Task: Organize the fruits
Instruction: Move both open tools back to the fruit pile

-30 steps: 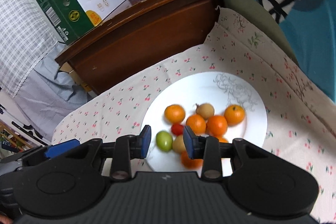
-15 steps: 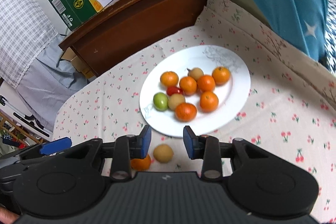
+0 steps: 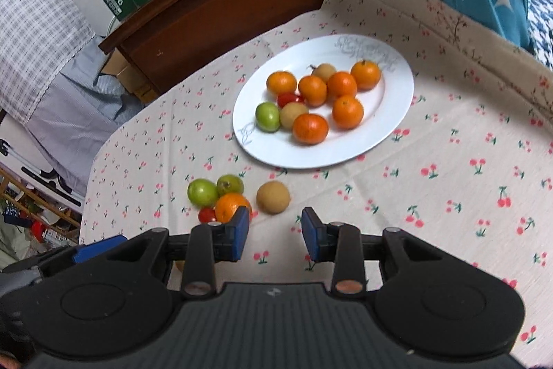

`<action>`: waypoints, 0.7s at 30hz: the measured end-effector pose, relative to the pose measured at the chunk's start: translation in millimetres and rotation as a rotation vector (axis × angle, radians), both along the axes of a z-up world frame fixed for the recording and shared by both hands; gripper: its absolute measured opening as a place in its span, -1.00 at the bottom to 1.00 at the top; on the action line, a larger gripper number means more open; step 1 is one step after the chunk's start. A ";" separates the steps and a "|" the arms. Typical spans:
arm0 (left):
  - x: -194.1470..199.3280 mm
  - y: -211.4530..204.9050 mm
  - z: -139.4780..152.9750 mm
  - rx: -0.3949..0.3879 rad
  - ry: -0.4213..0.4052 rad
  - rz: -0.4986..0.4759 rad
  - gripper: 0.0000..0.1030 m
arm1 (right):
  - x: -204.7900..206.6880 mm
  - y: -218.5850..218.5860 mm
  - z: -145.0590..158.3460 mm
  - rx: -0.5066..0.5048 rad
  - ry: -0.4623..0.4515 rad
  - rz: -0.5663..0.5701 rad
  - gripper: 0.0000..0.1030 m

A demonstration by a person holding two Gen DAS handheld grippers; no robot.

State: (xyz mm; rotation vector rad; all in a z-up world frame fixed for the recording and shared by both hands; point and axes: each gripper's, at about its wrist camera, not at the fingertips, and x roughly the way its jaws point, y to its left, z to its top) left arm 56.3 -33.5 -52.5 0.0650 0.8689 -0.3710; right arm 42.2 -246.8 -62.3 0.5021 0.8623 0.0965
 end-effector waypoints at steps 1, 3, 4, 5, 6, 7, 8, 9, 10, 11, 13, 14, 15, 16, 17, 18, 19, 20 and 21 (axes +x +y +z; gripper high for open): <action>-0.7 -1.8 -2.6 0.009 0.002 -0.005 0.47 | 0.8 0.7 -1.3 -0.002 0.000 0.001 -0.32; -1.0 -3.5 -6.5 0.013 0.004 -0.011 0.47 | 2.4 1.3 -3.6 -0.005 -0.001 -0.004 -0.32; -1.2 -4.1 -7.9 0.009 0.003 -0.013 0.46 | 3.5 1.5 -4.6 -0.002 -0.004 -0.006 -0.32; -1.4 -4.8 -9.0 0.006 0.001 -0.016 0.46 | 4.7 2.0 -5.7 -0.002 -0.006 -0.008 -0.32; -1.7 -5.7 -10.4 0.007 0.000 -0.018 0.46 | 6.0 2.3 -6.6 -0.002 -0.008 -0.010 -0.32; -1.8 -6.8 -12.7 0.013 0.002 -0.020 0.46 | 7.6 2.8 -7.5 -0.002 -0.010 -0.012 -0.32; -1.6 -7.7 -14.7 0.016 0.004 -0.023 0.45 | 9.0 3.4 -8.4 0.000 -0.011 -0.011 -0.32; -1.8 -8.4 -16.4 0.014 0.007 -0.026 0.45 | 10.7 4.1 -9.3 0.000 -0.012 -0.010 -0.32; -1.8 -9.1 -17.7 0.010 0.009 -0.029 0.45 | 12.4 4.7 -10.0 -0.002 -0.013 -0.011 -0.32; -1.8 -9.5 -18.4 0.008 0.008 -0.030 0.44 | 13.6 5.1 -10.4 -0.002 -0.016 -0.013 -0.32; -1.7 -10.3 -19.2 0.008 0.002 -0.032 0.43 | 16.2 5.6 -11.4 0.003 -0.019 -0.015 -0.33; -1.7 -10.6 -20.1 0.009 0.001 -0.034 0.43 | 17.4 6.1 -11.9 0.001 -0.020 -0.016 -0.33; -1.1 -11.2 -21.1 0.009 0.002 -0.036 0.40 | 18.4 6.5 -12.4 -0.002 -0.021 -0.019 -0.33; -0.9 -11.6 -22.2 0.007 0.004 -0.036 0.39 | 19.4 6.7 -13.2 -0.003 -0.023 -0.022 -0.33; -0.8 -12.2 -23.3 0.005 0.006 -0.039 0.39 | 20.5 6.7 -14.3 -0.002 -0.020 -0.026 -0.33; -1.0 -12.7 -24.4 0.007 0.007 -0.042 0.39 | 21.5 6.6 -15.5 0.001 -0.017 -0.028 -0.33; -1.7 -13.8 -25.3 0.012 0.005 -0.045 0.39 | 22.4 6.6 -16.7 0.004 -0.014 -0.029 -0.33; -2.2 -14.4 -25.9 0.017 0.001 -0.047 0.39 | 23.1 6.9 -17.5 0.005 -0.012 -0.027 -0.33; -2.8 -15.2 -26.4 0.020 -0.002 -0.048 0.39 | 23.8 7.6 -18.1 0.002 -0.012 -0.025 -0.33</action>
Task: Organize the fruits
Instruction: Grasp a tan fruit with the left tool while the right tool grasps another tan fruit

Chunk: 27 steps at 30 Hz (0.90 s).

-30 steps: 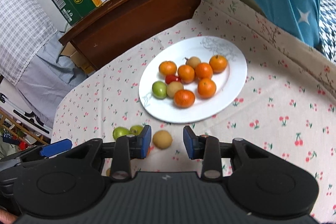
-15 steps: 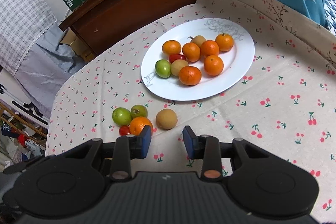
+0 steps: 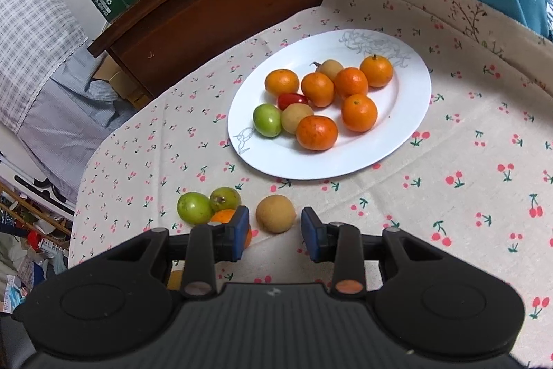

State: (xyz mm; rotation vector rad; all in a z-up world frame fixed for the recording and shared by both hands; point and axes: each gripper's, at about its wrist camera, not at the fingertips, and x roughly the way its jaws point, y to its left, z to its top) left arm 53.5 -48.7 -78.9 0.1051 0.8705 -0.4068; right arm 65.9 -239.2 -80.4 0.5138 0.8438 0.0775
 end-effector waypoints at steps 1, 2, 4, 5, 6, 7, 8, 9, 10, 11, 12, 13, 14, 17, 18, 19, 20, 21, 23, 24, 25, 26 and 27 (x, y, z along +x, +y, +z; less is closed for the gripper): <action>-0.2 -0.5 -0.5 0.000 -0.002 -0.002 0.33 | 0.9 0.7 -0.7 -0.003 0.001 0.002 -0.33; 0.1 -1.1 -1.3 -0.003 0.000 -0.006 0.28 | 2.1 1.4 -1.5 -0.004 0.002 0.002 -0.33; -0.5 -2.4 -2.3 0.004 -0.006 -0.011 0.23 | 4.2 2.4 -3.5 -0.003 0.006 0.002 -0.37; -0.9 -3.2 -2.7 0.012 -0.013 -0.015 0.13 | 4.5 2.9 -4.0 -0.005 0.005 0.003 -0.38; -1.1 -3.5 -3.0 0.018 -0.017 -0.017 0.09 | 5.1 3.5 -4.2 -0.010 0.004 0.002 -0.40; -1.4 -3.7 -2.8 0.018 -0.018 -0.017 -0.01 | 5.7 4.2 -4.4 -0.011 0.004 0.003 -0.44; -0.9 -3.2 -2.8 0.011 -0.018 -0.017 -0.13 | 6.2 4.5 -5.0 -0.012 0.005 0.004 -0.47; -0.3 -2.9 -2.4 0.005 -0.018 -0.018 -0.20 | 6.4 4.7 -5.6 -0.012 0.005 0.005 -0.50; -0.1 -3.0 -2.3 0.002 -0.017 -0.021 -0.32 | 6.3 4.7 -5.5 -0.013 0.003 0.005 -0.50; -0.1 -3.3 -2.4 0.003 -0.017 -0.026 -0.42 | 6.2 4.8 -5.4 -0.014 0.004 0.007 -0.50; -0.5 -3.8 -2.5 0.006 -0.018 -0.028 -0.46 | 5.8 4.9 -5.2 -0.015 0.005 0.008 -0.51; -0.8 -4.1 -2.9 0.009 -0.020 -0.027 -0.49 | 5.8 4.7 -5.2 -0.014 0.006 0.009 -0.51; -0.9 -4.1 -2.9 0.008 -0.022 -0.027 -0.49 | 5.6 4.5 -4.9 -0.013 0.008 0.008 -0.51; -0.8 -1.7 -2.4 -0.012 -0.013 -0.026 -0.50 | 5.0 3.9 -4.2 -0.014 0.010 0.009 -0.51; -0.8 -1.0 -2.3 -0.017 -0.011 -0.024 -0.50 | 4.6 3.7 -3.8 -0.016 0.010 0.009 -0.51; -1.0 -0.3 -2.1 -0.021 -0.010 -0.021 -0.50 | 4.2 3.5 -3.3 -0.017 0.010 0.007 -0.52; -1.3 0.5 -1.8 -0.024 -0.011 -0.017 -0.50 | 3.6 2.8 -2.8 -0.016 0.010 0.004 -0.51; -1.5 1.1 -1.4 -0.026 -0.011 -0.014 -0.50 | 2.8 1.8 -2.3 -0.014 0.011 0.001 -0.51; -1.1 3.2 -1.0 -0.035 -0.010 -0.010 -0.50 | 1.5 0.4 -1.2 -0.016 0.011 -0.003 -0.51; -1.0 3.9 -0.9 -0.036 -0.010 -0.007 -0.50 | 0.5 -0.2 -0.9 -0.017 0.012 -0.004 -0.51; -1.1 4.2 -0.7 -0.033 -0.012 -0.004 -0.50 | -0.5 -0.7 -0.7 -0.017 0.014 -0.005 -0.51; -1.6 4.6 -0.8 -0.031 -0.015 -0.002 -0.50 | -1.7 -1.0 -0.5 -0.017 0.015 -0.005 -0.51; -1.6 5.1 -0.7 -0.032 -0.016 0.001 -0.50 | -2.8 -1.3 -0.3 -0.018 0.015 -0.004 -0.51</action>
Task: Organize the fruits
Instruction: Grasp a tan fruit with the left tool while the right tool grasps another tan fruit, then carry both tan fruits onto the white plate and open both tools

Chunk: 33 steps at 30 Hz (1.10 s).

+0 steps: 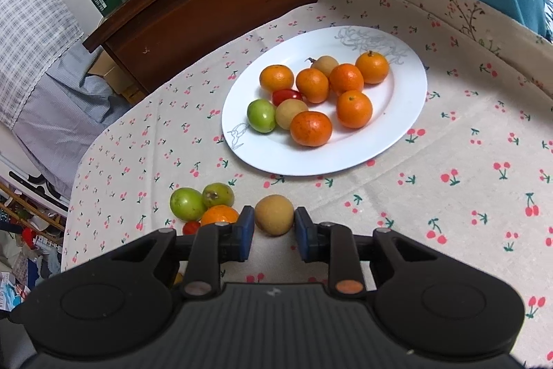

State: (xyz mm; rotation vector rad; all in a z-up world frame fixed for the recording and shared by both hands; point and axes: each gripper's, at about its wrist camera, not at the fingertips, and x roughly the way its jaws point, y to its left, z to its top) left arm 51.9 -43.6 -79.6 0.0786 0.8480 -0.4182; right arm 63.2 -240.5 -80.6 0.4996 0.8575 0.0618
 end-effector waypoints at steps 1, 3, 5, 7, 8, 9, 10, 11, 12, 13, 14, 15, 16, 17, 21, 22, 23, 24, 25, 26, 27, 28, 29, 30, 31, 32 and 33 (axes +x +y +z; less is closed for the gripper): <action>-0.1 0.3 0.3 -0.004 0.000 0.002 -0.50 | -1.2 -0.4 0.5 0.000 0.000 0.001 -0.51; -0.5 1.1 1.5 -0.011 -0.004 0.004 -0.50 | -3.6 -1.4 1.8 0.001 -0.003 0.001 -0.51; -1.1 1.8 2.1 -0.008 -0.009 0.010 -0.50 | -5.9 -2.4 3.0 0.000 -0.006 0.004 -0.51; -0.9 2.5 2.0 -0.007 -0.008 0.018 -0.50 | -7.9 -3.0 3.2 -0.004 -0.003 0.005 -0.51; -0.4 2.9 1.9 -0.007 -0.006 0.022 -0.50 | -8.7 -3.2 3.0 -0.005 0.001 0.004 -0.51; -0.2 3.3 2.2 -0.010 -0.005 0.025 -0.50 | -9.4 -3.4 2.9 -0.006 0.003 0.003 -0.51; 0.1 4.0 2.9 -0.014 -0.004 0.029 -0.50 | -10.1 -3.7 3.2 -0.006 0.004 0.002 -0.51; 0.7 4.8 4.2 -0.022 -0.004 0.034 -0.50 | -10.7 -4.2 4.0 -0.005 0.005 0.002 -0.51; 1.5 5.6 6.0 -0.028 -0.007 0.038 -0.50 | -11.1 -4.7 5.4 -0.004 0.005 0.002 -0.51; 2.3 6.0 8.6 -0.032 -0.015 0.039 -0.50 | -11.4 -5.5 7.6 -0.003 0.004 0.002 -0.51; 3.0 6.0 11.3 -0.036 -0.022 0.039 -0.50 | -11.6 -6.8 10.6 0.002 0.000 0.002 -0.51; 3.8 6.5 14.4 -0.047 -0.028 0.039 -0.50 | -11.7 -8.6 14.0 0.009 -0.006 0.001 -0.51; 5.2 7.3 18.3 -0.060 -0.034 0.038 -0.50 | -12.0 -11.1 18.6 0.020 -0.015 0.000 -0.51; 6.8 7.6 22.3 -0.069 -0.043 0.036 -0.50 | -11.9 -13.7 23.3 0.031 -0.025 -0.002 -0.51; 14.9 5.4 36.4 -0.078 -0.082 0.026 -0.50 | -11.5 -23.1 44.2 0.023 -0.070 0.007 -0.51; 17.5 5.4 39.1 -0.087 -0.084 0.024 -0.50 | -11.0 -25.6 48.3 0.023 -0.077 0.007 -0.51; 20.4 5.3 41.7 -0.096 -0.085 0.022 -0.50 | -10.4 -29.1 52.4 0.028 -0.084 0.008 -0.51; 22.9 5.2 44.0 -0.104 -0.085 0.019 -0.50 | -9.9 -32.8 56.2 0.027 -0.090 0.011 -0.51; 26.6 4.5 46.1 -0.110 -0.085 0.015 -0.50 | -8.9 -35.8 59.2 0.018 -0.096 0.011 -0.51; 29.9 3.5 47.2 -0.112 -0.085 0.011 -0.50 | -7.7 -39.4 62.0 0.006 -0.101 0.010 -0.51; 34.4 2.0 48.1 -0.112 -0.087 0.006 -0.50 | -6.5 -43.2 63.5 -0.001 -0.102 0.007 -0.51; 39.3 0.5 49.1 -0.110 -0.088 -0.001 -0.50 | -4.2 -48.4 64.4 -0.003 -0.100 0.001 -0.51; 43.6 -1.1 49.8 -0.107 -0.090 -0.007 -0.50 | -1.9 -53.1 64.4 0.000 -0.095 -0.007 -0.51; 48.5 -3.0 50.7 -0.103 -0.093 -0.012 -0.50 | 0.4 -58.4 64.0 0.003 -0.089 -0.017 -0.51; 52.3 -4.6 51.2 -0.100 -0.096 -0.017 -0.50 | 3.3 -63.5 63.1 0.002 -0.083 -0.029 -0.51; 56.8 -6.1 51.9 -0.101 -0.097 -0.023 -0.50 | 5.6 -66.6 62.2 -0.003 -0.079 -0.038 -0.51; 61.0 -7.3 52.5 -0.103 -0.098 -0.029 -0.50 | 8.3 -70.1 60.6 -0.007 -0.073 -0.047 -0.51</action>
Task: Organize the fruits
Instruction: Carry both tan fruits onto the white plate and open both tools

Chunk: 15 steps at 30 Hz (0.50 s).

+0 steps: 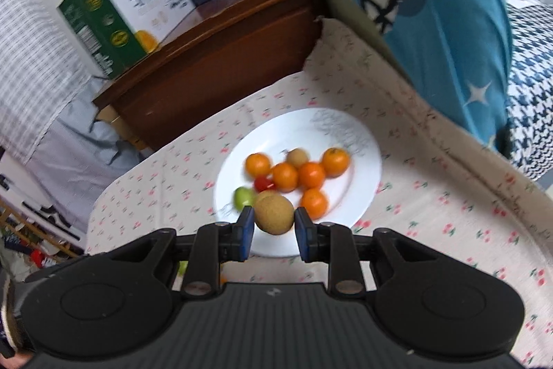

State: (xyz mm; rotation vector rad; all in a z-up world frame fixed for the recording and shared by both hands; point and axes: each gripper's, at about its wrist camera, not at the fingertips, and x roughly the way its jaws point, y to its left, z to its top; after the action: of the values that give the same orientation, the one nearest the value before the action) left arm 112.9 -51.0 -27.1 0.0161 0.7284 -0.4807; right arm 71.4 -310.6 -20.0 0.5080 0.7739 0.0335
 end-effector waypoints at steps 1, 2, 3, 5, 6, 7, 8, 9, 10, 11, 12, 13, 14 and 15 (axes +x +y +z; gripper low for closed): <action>5.2 -2.2 0.4 -0.002 0.000 -0.008 -0.50 | 2.8 -2.8 -2.0 -0.001 0.007 -0.007 -0.51; 8.8 -3.9 0.5 -0.004 -0.001 -0.014 -0.50 | 5.2 -4.9 -4.1 0.000 0.014 -0.014 -0.51; 13.2 -5.6 0.5 -0.007 0.000 -0.019 -0.50 | 8.2 -7.1 -6.4 0.006 0.021 -0.021 -0.51; 22.4 -9.9 -0.6 -0.006 0.003 -0.025 -0.50 | 13.0 -10.7 -10.0 0.025 0.034 -0.035 -0.51; 26.5 -12.5 -1.2 -0.001 0.002 -0.030 -0.50 | 15.7 -13.0 -12.6 0.038 0.043 -0.044 -0.51; 31.2 -15.4 -2.2 0.004 0.003 -0.036 -0.50 | 18.6 -15.5 -15.2 0.052 0.052 -0.052 -0.51; 35.2 -17.7 -3.1 0.006 0.006 -0.039 -0.50 | 21.7 -17.2 -17.3 0.060 0.060 -0.062 -0.51; 39.7 -19.7 -4.3 0.006 0.012 -0.041 -0.50 | 24.0 -18.5 -19.3 0.064 0.067 -0.072 -0.51; 44.2 -21.4 -5.6 0.004 0.017 -0.043 -0.50 | 26.6 -19.3 -20.9 0.069 0.073 -0.079 -0.51; 48.0 -22.9 -6.7 0.003 0.022 -0.044 -0.50 | 28.4 -20.6 -22.7 0.076 0.079 -0.084 -0.51; 51.6 -24.6 -7.9 0.004 0.025 -0.044 -0.50 | 30.7 -21.0 -24.7 0.083 0.086 -0.090 -0.51; 55.7 -26.5 -9.2 0.004 0.029 -0.045 -0.50 | 32.4 -21.4 -26.9 0.083 0.095 -0.095 -0.51; 59.2 -28.3 -10.4 0.002 0.033 -0.045 -0.50 | 34.3 -21.5 -28.9 0.080 0.103 -0.103 -0.51; 62.4 -30.2 -11.9 0.002 0.037 -0.045 -0.50 | 36.3 -21.6 -31.1 0.076 0.114 -0.113 -0.51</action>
State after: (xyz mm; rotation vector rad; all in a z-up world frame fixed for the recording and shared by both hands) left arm 175.4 -81.1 -38.9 0.0258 0.7664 -0.5241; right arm 107.7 -332.3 -51.1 0.6291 0.8561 -0.0719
